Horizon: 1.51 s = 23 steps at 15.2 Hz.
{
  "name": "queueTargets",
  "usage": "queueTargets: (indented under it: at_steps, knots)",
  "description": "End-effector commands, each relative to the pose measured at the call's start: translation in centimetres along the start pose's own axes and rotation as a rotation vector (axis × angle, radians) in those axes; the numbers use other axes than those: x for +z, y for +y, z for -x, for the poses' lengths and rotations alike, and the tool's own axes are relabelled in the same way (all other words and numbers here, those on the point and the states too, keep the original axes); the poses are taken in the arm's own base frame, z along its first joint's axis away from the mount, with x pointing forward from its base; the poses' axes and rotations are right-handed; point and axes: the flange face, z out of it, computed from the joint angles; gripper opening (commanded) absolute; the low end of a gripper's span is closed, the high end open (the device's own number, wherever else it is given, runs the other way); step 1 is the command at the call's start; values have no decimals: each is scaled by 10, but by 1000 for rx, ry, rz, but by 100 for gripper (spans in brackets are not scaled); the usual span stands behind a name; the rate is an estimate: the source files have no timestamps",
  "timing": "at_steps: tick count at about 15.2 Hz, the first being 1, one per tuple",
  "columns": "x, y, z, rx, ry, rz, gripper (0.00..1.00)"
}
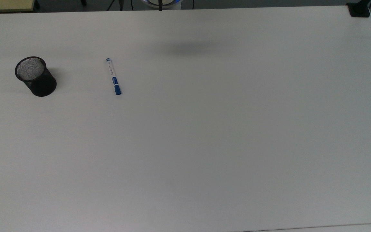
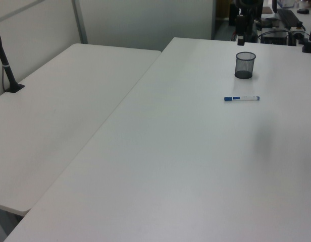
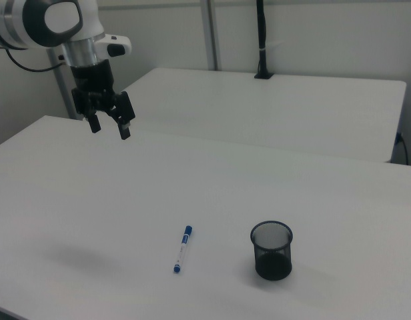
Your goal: Insert the marker
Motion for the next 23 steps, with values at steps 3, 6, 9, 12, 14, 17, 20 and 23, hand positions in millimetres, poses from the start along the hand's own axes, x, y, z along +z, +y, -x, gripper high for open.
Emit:
queueTargets:
  at_steps: [3, 6, 9, 12, 14, 17, 20, 23]
  knots:
    - [5, 0, 2, 14, -10, -5, 100]
    - [6, -1, 1, 13, -12, -5, 100]
    - [6, -1, 1, 11, -12, -5, 100]
    - [17, 2, -3, 11, -7, 1, 100]
    - [36, 9, -11, -7, 4, 24, 100]
    - [69, 26, -31, -46, 5, 53, 100]
    - [105, 44, -43, -102, -26, 50, 100]
    - [159, 52, -50, -174, -76, 42, 100]
